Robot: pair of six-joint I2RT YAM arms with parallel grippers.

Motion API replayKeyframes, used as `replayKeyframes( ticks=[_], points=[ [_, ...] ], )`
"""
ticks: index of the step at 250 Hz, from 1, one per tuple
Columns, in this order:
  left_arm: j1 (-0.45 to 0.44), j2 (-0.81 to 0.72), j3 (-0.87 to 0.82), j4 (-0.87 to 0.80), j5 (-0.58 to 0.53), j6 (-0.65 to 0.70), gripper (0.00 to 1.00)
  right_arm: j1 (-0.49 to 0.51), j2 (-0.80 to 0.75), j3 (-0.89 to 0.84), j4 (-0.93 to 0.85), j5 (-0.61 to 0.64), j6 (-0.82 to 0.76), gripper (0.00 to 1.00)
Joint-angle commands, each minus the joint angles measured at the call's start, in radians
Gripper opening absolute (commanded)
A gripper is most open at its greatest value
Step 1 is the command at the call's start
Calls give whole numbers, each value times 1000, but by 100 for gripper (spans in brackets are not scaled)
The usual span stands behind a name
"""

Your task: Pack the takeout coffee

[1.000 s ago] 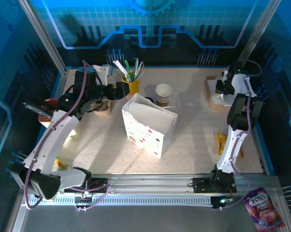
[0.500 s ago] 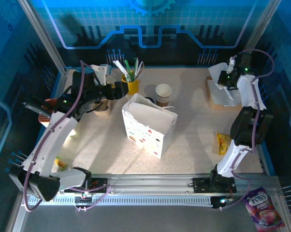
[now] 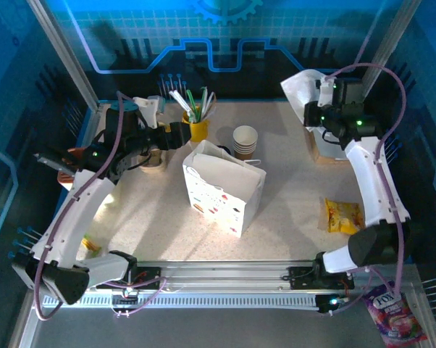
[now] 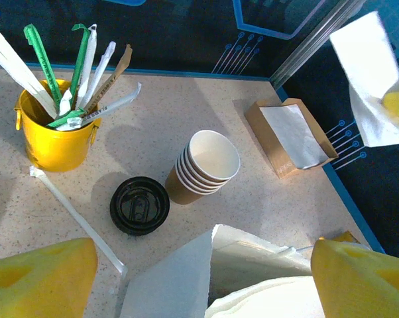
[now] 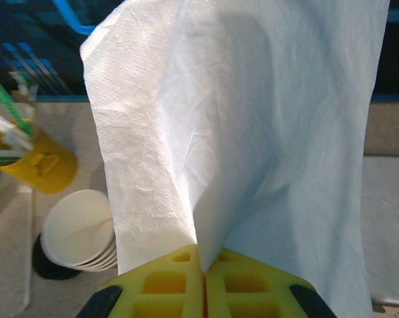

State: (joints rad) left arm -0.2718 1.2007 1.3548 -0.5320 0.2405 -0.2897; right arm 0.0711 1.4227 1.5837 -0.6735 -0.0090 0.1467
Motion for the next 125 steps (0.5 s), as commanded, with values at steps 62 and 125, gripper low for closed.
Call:
replayKeyframes(
  ticks=[62,125],
  points=[
    [9,-8,2,53,59,-72,85,285,-143,102,-150,157,-78,9],
    [8,-6,8,32,39,-94,85,580,-184,111,-195,301,-130,9]
  ],
)
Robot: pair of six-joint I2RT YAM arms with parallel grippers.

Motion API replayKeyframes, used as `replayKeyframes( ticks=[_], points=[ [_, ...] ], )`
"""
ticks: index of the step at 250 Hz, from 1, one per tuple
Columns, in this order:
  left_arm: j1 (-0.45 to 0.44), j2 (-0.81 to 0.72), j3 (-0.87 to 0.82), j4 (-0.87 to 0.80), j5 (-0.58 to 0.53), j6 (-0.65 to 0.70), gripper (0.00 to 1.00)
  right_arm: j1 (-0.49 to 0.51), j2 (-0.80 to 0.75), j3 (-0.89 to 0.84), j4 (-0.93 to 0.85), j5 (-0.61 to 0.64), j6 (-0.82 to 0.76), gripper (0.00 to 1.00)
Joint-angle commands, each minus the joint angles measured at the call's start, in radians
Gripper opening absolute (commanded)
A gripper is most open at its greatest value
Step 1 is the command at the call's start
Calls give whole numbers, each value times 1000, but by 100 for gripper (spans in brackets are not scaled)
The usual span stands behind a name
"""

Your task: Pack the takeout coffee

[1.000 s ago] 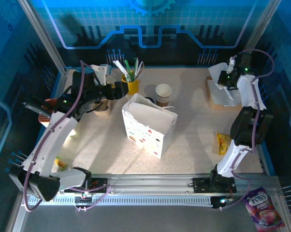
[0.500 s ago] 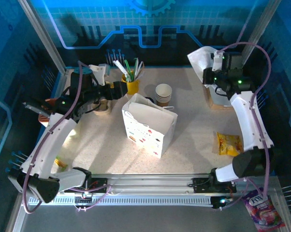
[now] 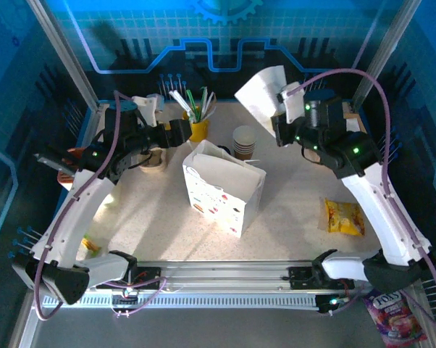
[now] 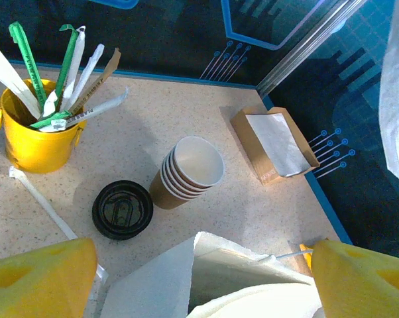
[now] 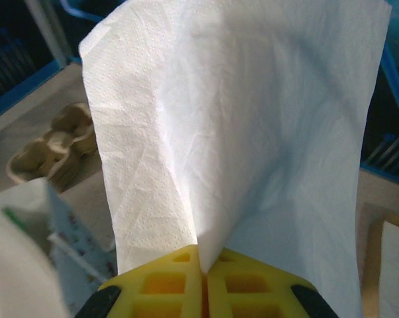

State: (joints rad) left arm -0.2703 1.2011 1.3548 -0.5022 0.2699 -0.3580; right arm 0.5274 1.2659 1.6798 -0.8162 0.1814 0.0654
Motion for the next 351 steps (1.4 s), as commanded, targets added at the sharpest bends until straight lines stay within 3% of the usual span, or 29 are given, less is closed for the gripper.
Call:
replayKeyframes(
  ticks=[1,57,104,161,244,320,351],
  points=[
    [6,-6,8,2,9,-26,85,131,-28,13,-52,114,-50,9],
    [11,-48,-60,6,-81,-16,86,378,20,-8,-114,256,-68,9],
    [28,-89,-105,8,-158,-6,86,466,79,-45,-151,246,-38,9],
    [44,-121,-133,45,-161,4,87,473,145,-100,-170,143,-29,11],
    [45,-131,-159,76,-136,4,87,459,183,-98,-245,97,-89,27],
    [52,-129,-163,79,-115,8,87,285,90,-139,-99,-400,-63,46],
    [53,-129,-166,85,-107,7,87,260,138,-126,-104,-411,-58,42]
  ],
)
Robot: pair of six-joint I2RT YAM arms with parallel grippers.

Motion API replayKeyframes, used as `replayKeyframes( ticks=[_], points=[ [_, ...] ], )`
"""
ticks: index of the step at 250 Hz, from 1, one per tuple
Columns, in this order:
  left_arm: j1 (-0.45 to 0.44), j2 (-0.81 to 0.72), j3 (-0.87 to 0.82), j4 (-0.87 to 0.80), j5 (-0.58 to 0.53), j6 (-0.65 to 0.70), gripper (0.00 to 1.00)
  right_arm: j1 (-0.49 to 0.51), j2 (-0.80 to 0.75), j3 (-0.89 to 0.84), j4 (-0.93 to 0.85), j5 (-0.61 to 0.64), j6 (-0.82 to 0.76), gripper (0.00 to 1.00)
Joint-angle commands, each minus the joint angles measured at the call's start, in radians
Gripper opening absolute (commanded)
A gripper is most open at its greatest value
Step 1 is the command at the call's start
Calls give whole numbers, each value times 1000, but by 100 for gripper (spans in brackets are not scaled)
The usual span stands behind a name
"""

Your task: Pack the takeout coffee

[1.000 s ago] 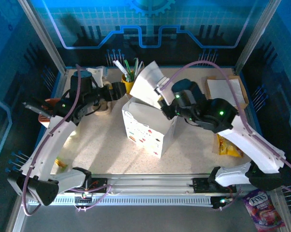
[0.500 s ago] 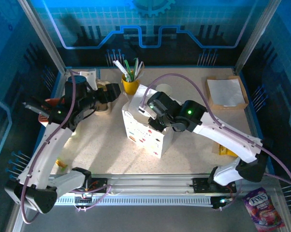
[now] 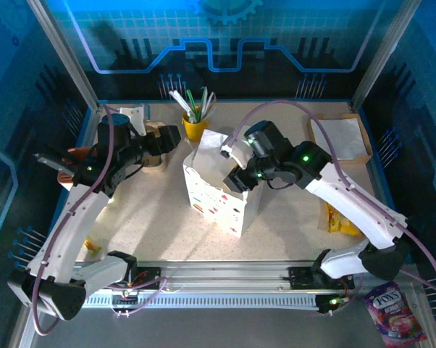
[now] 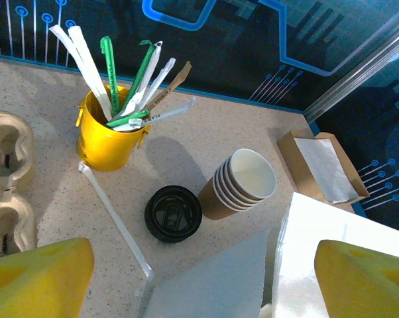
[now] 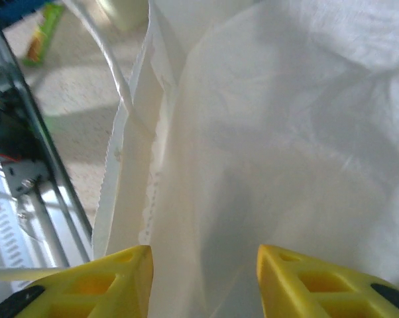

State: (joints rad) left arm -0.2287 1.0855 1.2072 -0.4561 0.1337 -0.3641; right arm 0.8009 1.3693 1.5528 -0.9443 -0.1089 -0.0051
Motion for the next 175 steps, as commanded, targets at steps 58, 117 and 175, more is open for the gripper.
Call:
replayKeyframes(
  ticks=[58,117,175],
  points=[
    [13,-12,-20,40,42,13,87,10,132,56,-55,43,-27,20],
    [13,-10,-22,43,49,14,87,67,223,41,-73,117,-74,19],
    [14,-7,-26,47,52,12,87,72,166,47,-58,75,-98,23]
  ],
)
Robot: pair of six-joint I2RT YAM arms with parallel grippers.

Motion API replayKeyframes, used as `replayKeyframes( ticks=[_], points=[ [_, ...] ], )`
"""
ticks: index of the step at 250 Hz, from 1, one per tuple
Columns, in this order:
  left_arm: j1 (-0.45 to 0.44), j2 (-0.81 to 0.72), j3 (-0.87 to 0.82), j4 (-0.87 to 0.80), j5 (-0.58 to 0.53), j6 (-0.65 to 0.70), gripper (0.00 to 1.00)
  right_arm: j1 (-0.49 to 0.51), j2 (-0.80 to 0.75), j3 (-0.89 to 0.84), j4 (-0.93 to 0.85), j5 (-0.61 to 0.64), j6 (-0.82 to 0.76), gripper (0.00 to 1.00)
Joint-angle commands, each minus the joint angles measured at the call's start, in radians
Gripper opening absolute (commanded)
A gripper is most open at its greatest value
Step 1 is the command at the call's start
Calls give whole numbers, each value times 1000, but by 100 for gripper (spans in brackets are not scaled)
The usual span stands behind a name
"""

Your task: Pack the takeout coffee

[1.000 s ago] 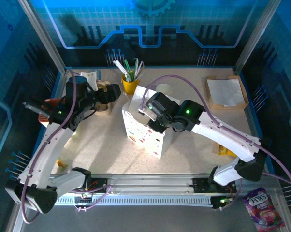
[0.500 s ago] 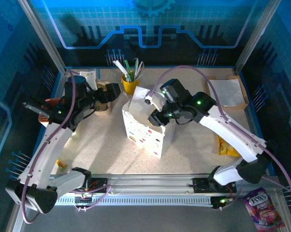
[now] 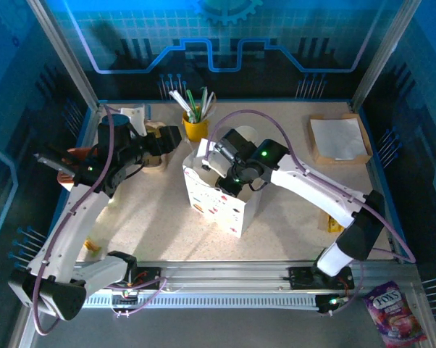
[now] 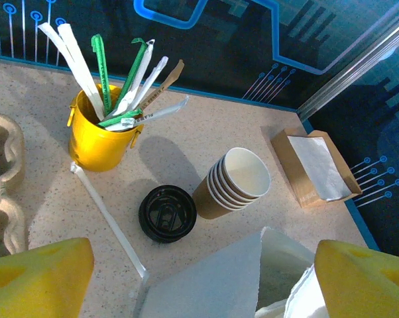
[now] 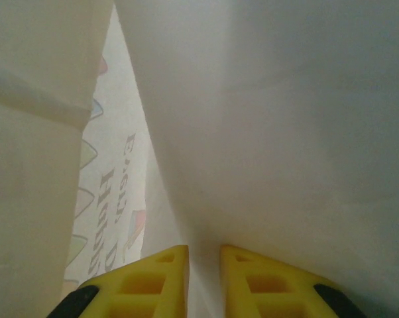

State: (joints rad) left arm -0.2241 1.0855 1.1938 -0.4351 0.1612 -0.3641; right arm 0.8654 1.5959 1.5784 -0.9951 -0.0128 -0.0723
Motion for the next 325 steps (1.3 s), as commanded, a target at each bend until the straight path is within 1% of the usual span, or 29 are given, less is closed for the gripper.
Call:
replayKeyframes(
  ticks=[1,37,60,85,108,145,171,199,259,281,325],
  points=[
    [8,-7,-12,26,25,12,87,7,-64,22,-7,-23,-31,23],
    [12,-7,-12,27,30,11,87,-19,-158,10,77,-119,-33,31],
    [15,-8,-10,29,38,10,87,-38,-175,-14,149,-100,-26,34],
    [17,-9,-8,29,40,17,87,-42,-127,9,168,-4,-19,32],
    [16,-9,-9,27,40,18,87,-34,-75,38,180,61,-11,28],
    [16,-9,-9,26,46,20,87,-15,-13,36,217,94,-21,22],
    [17,-11,-11,25,48,22,87,-14,25,17,205,113,-24,18],
    [17,-9,-11,27,52,23,87,-14,30,-35,209,93,-19,16],
    [18,-7,-12,29,56,23,87,-12,15,-140,234,32,-4,17],
    [19,-7,-13,31,57,20,87,-7,12,-149,230,-7,-3,18],
    [18,-7,-17,35,57,16,87,3,-22,-124,227,-20,-11,21]
  ],
)
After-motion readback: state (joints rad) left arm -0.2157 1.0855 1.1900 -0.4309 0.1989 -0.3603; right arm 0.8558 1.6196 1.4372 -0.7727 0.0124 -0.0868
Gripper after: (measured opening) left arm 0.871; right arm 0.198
